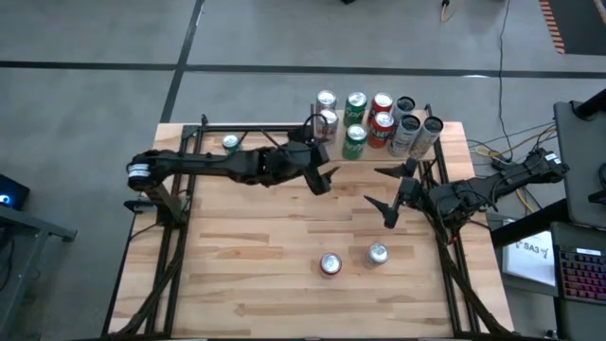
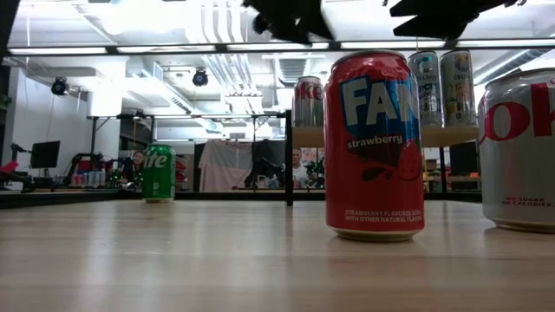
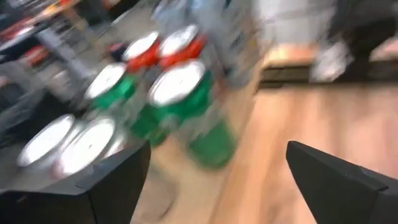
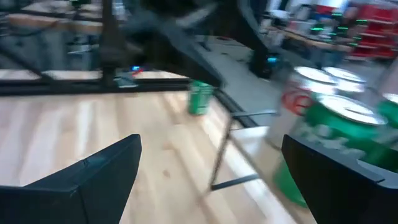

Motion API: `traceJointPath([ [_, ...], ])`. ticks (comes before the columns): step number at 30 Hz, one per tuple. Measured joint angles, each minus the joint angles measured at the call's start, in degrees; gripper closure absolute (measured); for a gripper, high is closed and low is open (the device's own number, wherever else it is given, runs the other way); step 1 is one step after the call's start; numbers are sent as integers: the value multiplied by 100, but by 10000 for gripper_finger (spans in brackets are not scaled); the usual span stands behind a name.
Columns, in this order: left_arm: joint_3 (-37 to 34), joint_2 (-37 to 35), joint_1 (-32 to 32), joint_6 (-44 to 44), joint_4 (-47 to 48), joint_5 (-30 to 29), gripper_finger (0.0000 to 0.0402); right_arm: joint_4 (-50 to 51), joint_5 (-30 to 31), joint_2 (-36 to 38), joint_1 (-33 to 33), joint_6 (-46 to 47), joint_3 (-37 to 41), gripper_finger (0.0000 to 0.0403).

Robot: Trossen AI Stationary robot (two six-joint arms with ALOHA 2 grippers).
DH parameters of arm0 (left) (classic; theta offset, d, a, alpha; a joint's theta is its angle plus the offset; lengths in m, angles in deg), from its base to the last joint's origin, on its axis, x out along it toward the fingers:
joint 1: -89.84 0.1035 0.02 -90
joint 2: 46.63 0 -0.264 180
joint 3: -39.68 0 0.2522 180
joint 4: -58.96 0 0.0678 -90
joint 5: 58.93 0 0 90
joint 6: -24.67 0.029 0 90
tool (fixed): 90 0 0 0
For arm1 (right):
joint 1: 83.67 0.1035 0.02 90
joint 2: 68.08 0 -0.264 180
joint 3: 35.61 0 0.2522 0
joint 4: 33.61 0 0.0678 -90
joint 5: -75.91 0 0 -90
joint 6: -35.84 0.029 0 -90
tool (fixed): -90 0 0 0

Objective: Place canned beverage on shelf
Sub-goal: Put the bottom green soda can on the shelf aligned in front of the other green soda can

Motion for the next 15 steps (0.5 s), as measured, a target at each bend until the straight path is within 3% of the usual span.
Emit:
traceJointPath([
  [3,-206,-53,-147,201,202,-476,71,-7,-297,-73,2,-55,0,34],
  [6,-481,-214,-261,416,185,-456,125,-1,134,-296,-50,-49,0,71],
  [9,-810,-453,-230,540,108,-384,202,-41,507,-618,-158,-130,-55,132],
  [15,-1856,-1336,-9,1148,-843,135,377,-76,564,-1308,-441,-278,-714,283],
])
